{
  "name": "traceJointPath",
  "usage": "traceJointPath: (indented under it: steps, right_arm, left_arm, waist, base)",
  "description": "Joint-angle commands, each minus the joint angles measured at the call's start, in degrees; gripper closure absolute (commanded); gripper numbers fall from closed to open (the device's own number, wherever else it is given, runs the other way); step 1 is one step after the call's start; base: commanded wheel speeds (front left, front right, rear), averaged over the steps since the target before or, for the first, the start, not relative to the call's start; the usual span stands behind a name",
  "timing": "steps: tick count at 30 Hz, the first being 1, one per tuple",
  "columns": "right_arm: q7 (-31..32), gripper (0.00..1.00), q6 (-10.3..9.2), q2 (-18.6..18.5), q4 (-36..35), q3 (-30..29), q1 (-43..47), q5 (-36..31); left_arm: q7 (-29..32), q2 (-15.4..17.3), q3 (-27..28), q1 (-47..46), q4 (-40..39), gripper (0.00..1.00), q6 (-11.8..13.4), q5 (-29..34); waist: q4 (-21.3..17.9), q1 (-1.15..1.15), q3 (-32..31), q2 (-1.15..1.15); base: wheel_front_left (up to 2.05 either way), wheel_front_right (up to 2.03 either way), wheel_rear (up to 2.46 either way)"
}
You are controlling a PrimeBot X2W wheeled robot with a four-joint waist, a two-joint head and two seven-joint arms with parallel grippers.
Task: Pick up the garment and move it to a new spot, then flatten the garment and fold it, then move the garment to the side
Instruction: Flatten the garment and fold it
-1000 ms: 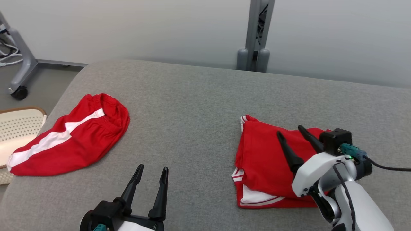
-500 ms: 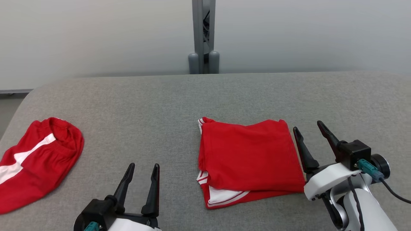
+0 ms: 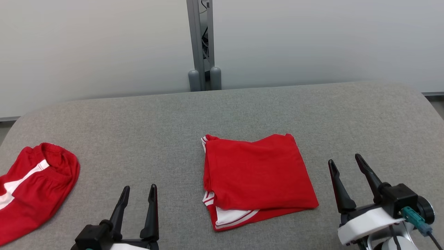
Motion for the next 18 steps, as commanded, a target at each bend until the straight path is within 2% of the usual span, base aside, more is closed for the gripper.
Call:
traceJointPath:
  steps: [1, 12, 18]
  right_arm:
    - [-0.27, 0.0, -0.02, -0.11, -1.29, -0.27, 1.75, 0.36]
    - [-0.29, 0.0, -0.02, 0.47, -5.37, -1.33, 7.03, 2.18]
    - [-0.29, 0.0, -0.02, 0.59, -6.5, -1.24, 7.84, 1.63]
  left_arm:
    - [-0.33, 0.27, 0.73, 0.78, -0.13, 0.0, 0.14, 0.02]
    - [-0.36, 0.07, 2.19, 2.9, -1.67, 0.0, -1.27, 1.72]
    - [-0.31, 0.02, 2.75, 3.53, -2.99, 0.0, -0.78, 3.74]
  waist:
    - [0.04, 0.0, -0.61, 0.0]
    - [0.28, 0.0, -1.55, 0.0]
    - [0.72, 0.0, -1.58, 0.0]
  base:
    - [0.0, 0.0, 0.0]
    - [0.0, 0.0, 0.0]
    - [0.0, 0.0, 0.0]
